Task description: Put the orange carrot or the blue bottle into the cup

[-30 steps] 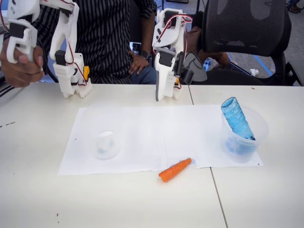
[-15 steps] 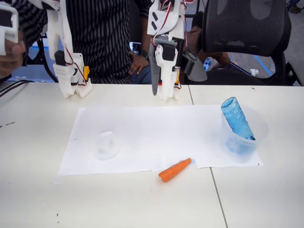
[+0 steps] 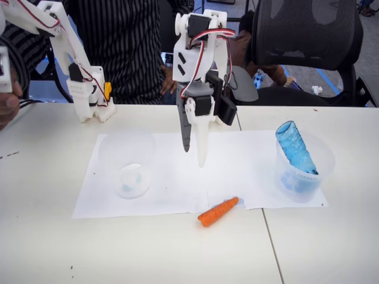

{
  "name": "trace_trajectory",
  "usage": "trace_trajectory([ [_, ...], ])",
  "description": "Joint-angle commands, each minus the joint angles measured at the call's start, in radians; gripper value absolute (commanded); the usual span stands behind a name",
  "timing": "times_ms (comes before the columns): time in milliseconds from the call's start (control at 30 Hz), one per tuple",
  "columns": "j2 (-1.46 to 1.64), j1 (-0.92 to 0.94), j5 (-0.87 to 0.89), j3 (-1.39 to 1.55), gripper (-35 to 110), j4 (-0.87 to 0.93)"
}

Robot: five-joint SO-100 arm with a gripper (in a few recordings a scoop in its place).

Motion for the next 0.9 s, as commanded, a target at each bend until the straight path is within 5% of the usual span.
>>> trace_trajectory([
  [0, -0.005, -0.037, -0.018, -0.118, 34, 0.015],
  [867, -0.195, -0.101, 0.089, -0.123, 39, -0.132],
])
